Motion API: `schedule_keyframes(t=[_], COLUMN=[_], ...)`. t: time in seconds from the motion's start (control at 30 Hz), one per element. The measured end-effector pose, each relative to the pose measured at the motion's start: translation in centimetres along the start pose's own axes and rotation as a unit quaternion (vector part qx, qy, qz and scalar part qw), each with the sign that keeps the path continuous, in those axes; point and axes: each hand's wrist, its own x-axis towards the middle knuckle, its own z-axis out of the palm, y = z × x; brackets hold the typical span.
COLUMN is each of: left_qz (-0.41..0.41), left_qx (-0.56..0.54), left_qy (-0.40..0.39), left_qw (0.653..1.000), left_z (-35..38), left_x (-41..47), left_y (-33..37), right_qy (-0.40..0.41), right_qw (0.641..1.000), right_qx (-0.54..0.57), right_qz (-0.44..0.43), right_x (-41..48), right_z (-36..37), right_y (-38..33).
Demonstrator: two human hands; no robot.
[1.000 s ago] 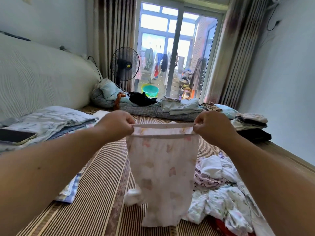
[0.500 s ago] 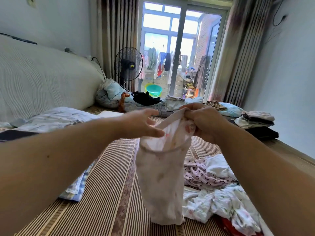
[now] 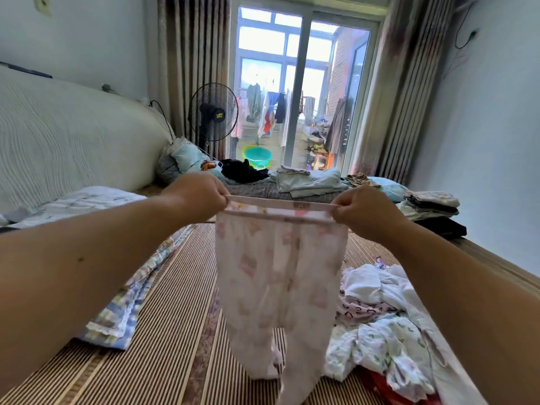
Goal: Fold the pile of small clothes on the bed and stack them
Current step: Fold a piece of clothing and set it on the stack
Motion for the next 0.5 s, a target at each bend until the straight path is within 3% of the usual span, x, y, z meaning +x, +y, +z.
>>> schedule_keyframes(t=[0.07,0.17,0.3,0.4,0.5], left_qz=[-0.032,-0.071,-0.059,0.012,0.089], left_qx=[-0.056,-0.176,-0.284,-0.25,-0.103], left_qy=[-0.001,0.032,0.036,-0.017,-0.098], left_qw=[0.998,0.981,0.956,0.968,0.986], left_z=[-1.0,-2.2,-3.9,-5.2,-6.1], left_x=[0.4,1.0,1.3,1.2,1.1], left_y=[-0.3,0.1,0.6,-0.1,-0.8], right_qy=[0.012,-0.005,-0.018,-0.056,-0.086], right_qw=[0.99,0.938,0.884,0.881,0.882], right_qx=[0.136,0.333,0.454,0.465,0.463], right_qz=[0.038,0.094,0.109,0.068,0.005], right_x=[0.4,1.2,2.3,2.2,1.6], right_z=[-0.2,-0.4,-0.7,-1.2,-1.7], right_y=[0.0,-0.9,-2.2,-2.6,-2.4])
